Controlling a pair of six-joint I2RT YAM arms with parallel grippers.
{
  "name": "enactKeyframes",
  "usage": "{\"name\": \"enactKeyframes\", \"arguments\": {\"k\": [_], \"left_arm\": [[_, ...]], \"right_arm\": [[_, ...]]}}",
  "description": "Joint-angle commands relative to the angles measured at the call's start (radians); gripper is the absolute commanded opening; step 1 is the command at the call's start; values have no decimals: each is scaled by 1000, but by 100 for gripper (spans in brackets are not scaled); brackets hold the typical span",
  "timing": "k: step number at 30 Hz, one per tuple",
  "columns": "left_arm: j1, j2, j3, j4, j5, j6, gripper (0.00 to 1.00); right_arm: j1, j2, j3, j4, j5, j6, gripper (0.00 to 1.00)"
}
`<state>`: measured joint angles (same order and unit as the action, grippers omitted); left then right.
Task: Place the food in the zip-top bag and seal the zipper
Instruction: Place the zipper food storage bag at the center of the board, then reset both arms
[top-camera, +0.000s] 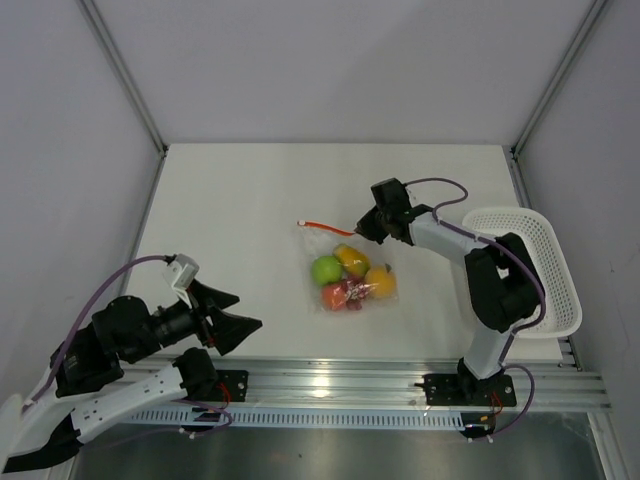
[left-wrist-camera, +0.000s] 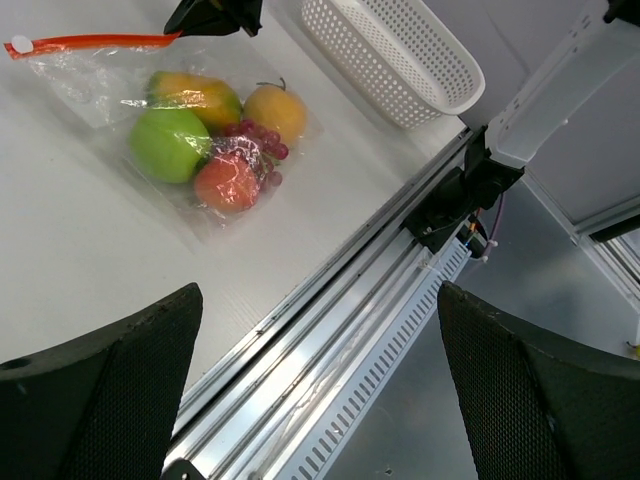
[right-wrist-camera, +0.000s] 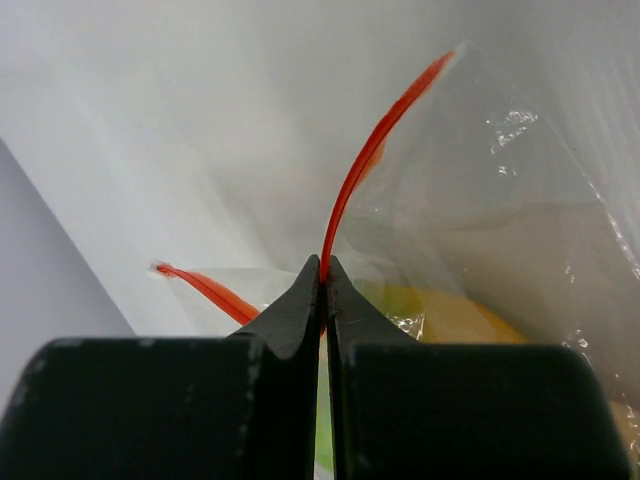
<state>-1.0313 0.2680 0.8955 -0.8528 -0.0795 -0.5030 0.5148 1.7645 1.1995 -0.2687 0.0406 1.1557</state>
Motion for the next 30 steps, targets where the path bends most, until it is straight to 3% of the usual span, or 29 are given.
{"name": "enactKeyframes", "arguments": {"k": [1, 9, 15, 16, 23, 24, 30], "left_arm": [[-1, -27, -21, -3, 3, -49, 100], [-1, -78, -64, -9, 6, -80, 99], [-1, -82, -67, -11, 10, -85, 99], [-1, -82, -67, -11, 11, -86, 99], [-1, -82, -78, -3, 3, -94, 100], [-1, -84, -89, 1, 4, -95, 99], [-1, -69, -150, 69, 29, -106, 99]], "right_arm": [[-1, 53, 41, 32, -4, 7, 0], [-2, 170, 28, 98, -27, -33, 2], [-4, 194, 31, 135, -62, -80, 35], [-4, 185, 38, 138, -65, -97, 48], [19, 75, 112, 63, -10, -204, 86], [28, 55, 117, 48, -8, -218, 99], [82, -147, 106, -15, 42, -384, 99]]}}
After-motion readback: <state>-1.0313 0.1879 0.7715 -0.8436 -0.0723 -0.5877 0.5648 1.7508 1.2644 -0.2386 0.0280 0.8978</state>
